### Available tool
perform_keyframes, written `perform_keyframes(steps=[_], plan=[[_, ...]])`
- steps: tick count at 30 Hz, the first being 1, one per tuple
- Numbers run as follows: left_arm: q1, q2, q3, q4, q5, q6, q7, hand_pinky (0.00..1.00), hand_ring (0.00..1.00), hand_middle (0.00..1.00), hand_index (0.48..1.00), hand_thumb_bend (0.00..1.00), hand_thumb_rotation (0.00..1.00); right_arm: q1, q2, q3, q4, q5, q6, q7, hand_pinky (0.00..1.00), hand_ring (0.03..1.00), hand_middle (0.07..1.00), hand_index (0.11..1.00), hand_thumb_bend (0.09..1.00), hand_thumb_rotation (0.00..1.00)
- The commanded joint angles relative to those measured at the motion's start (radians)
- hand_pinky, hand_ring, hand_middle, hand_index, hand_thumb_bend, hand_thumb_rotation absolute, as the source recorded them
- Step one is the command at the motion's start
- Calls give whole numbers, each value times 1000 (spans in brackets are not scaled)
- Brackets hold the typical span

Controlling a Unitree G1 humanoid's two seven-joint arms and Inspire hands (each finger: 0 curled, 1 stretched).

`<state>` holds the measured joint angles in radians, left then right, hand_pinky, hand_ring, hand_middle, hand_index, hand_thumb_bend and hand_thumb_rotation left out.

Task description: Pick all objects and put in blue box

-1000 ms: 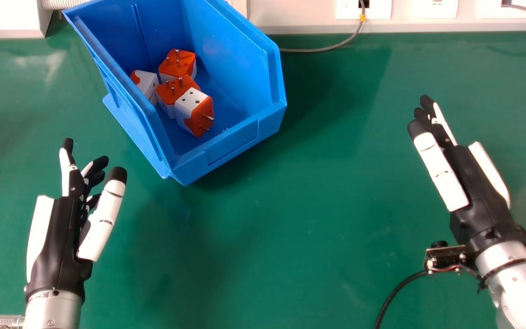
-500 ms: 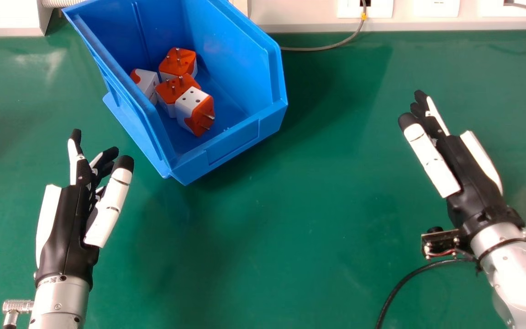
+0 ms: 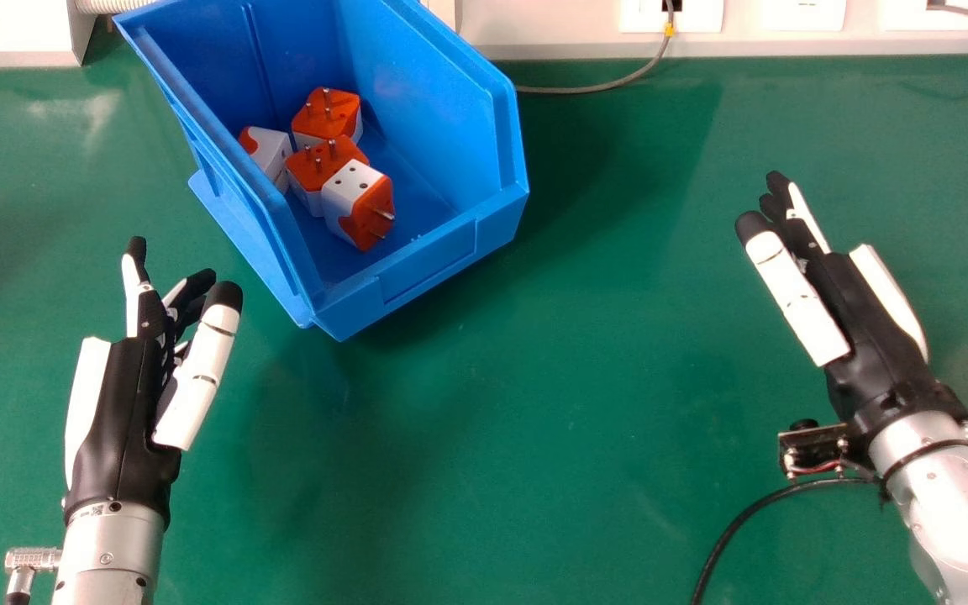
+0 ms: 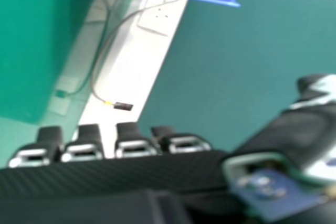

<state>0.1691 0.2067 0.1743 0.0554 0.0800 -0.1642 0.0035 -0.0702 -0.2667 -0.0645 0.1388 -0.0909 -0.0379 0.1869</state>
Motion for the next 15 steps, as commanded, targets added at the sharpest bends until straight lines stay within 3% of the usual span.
perform_keyframes(steps=[1, 8, 15], plan=[[-6, 10, 7, -9, 2, -15, 4, 820, 901, 900, 919, 510, 849, -18, -19, -4, -29, 0, -17, -2, 962, 1000, 1000, 1000, 238, 1000], [1, 9, 5, -31, 2, -1, 0, 818, 897, 891, 912, 523, 847, -19, -23, -2, -25, -1, -23, -4, 947, 1000, 1000, 1000, 245, 1000], [0, 11, 4, -40, 12, 8, 6, 804, 888, 876, 899, 508, 838, -23, -24, 0, -29, -1, -14, -4, 924, 1000, 1000, 1000, 266, 1000]])
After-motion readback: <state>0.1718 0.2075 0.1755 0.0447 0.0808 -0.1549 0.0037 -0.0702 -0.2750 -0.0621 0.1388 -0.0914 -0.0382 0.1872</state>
